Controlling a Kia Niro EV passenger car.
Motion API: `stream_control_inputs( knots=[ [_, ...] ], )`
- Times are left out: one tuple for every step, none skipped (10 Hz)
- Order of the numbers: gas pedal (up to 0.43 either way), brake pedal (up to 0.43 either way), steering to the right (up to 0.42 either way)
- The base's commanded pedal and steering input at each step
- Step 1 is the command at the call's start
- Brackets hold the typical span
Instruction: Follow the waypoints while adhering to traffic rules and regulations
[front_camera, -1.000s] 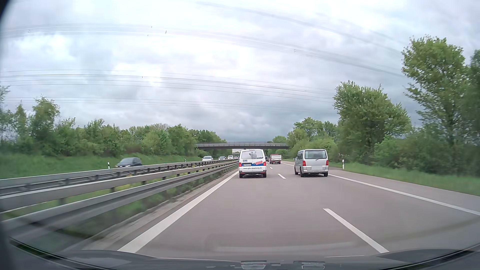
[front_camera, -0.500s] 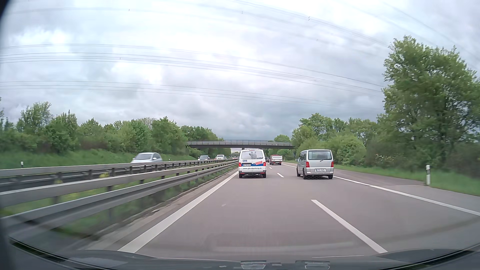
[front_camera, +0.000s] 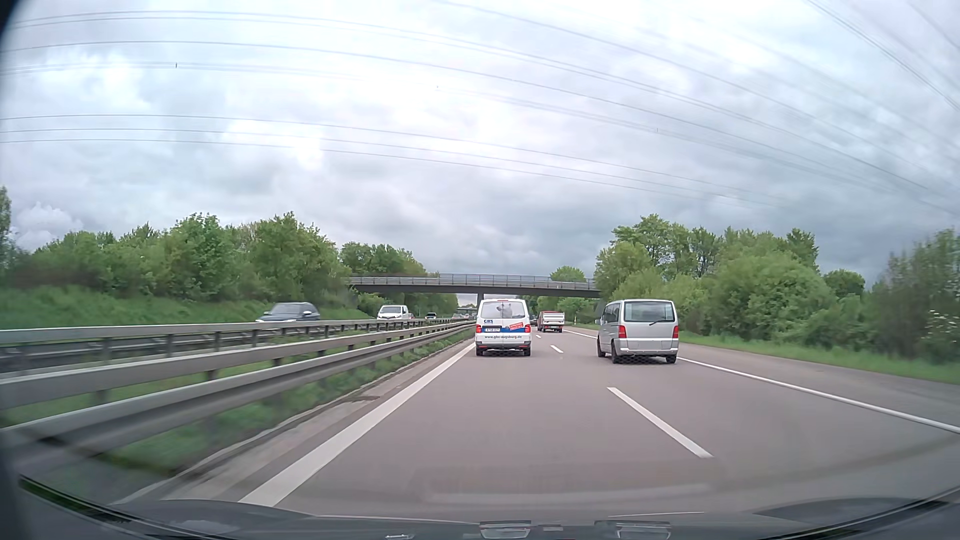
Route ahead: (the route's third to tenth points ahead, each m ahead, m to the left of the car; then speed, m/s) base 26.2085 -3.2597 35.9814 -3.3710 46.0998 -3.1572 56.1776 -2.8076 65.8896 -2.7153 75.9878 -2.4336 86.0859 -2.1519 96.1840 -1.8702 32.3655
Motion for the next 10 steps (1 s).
stream_control_inputs(
  knots=[
    [0.28, 0.018, 0.003],
    [0.28, 0.012, 0.001],
    [0.287, 0.012, 0.001],
    [0.287, 0.006, 0.001],
    [0.287, 0.012, 0.0],
    [0.299, 0.012, 0.0],
    [0.299, 0.012, 0.0],
    [0.319, 0.012, 0.0],
    [0.339, 0.012, -0.001],
    [0.339, 0.012, -0.002]
  ],
)
